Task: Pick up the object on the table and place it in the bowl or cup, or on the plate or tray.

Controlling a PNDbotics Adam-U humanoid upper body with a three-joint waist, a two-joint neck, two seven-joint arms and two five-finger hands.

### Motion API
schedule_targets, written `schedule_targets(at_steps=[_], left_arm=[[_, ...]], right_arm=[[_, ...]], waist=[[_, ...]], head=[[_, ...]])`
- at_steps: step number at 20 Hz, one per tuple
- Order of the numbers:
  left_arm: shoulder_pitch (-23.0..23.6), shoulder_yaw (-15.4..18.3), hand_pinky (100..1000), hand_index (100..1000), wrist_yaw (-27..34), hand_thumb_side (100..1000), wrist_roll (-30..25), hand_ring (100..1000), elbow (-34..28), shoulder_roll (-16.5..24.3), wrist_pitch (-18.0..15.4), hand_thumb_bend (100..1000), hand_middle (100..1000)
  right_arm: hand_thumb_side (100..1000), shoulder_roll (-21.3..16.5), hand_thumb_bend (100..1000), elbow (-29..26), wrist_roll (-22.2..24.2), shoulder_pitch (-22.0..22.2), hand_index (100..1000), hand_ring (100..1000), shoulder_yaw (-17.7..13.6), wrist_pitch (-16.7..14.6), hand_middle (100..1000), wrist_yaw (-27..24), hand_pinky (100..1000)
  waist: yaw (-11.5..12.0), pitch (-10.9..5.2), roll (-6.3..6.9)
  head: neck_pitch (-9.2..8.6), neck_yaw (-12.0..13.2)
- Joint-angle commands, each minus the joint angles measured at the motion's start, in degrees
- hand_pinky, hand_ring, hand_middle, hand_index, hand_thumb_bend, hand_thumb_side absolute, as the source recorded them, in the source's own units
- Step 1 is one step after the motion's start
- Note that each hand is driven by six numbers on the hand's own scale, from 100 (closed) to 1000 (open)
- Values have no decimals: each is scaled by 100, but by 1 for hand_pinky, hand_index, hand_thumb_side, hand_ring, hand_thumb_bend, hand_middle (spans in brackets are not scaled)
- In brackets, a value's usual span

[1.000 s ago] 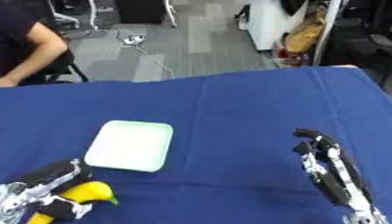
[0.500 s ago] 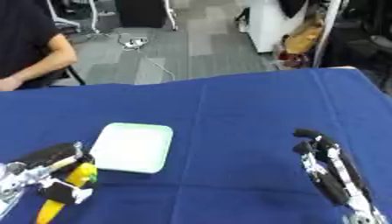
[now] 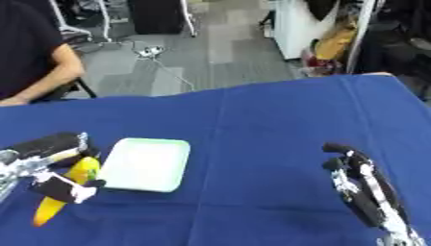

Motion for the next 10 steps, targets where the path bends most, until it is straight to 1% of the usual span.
schedule_targets(at_steps=[1, 4, 6, 10], left_arm=[[-128, 48, 100, 287, 37, 262, -19, 100, -77, 256, -8, 100, 100], [-195, 44, 100, 287, -15, 262, -8, 100, -15, 229, -18, 100, 100], [-304, 50, 100, 286, -66, 262, 40, 100, 102, 142, -6, 100, 100], [-762, 44, 100, 285, -319, 265, 156, 100, 598, -178, -37, 100, 100]], right_arm=[[826, -99, 100, -50, 22, -52, 866, 633, 4, -7, 764, 10, 376], [826, -101, 100, -55, 23, -57, 866, 633, 6, -8, 763, 4, 376], [826, -101, 100, -51, 30, -49, 866, 633, 12, -6, 764, 6, 377], [826, -73, 100, -53, 55, -67, 866, 633, 40, -15, 764, 6, 376]], waist=[[-6, -159, -6], [-23, -167, 7], [-32, -172, 9], [-78, -168, 18]], head=[[-44, -63], [-51, -61], [-58, -67], [-105, -26]])
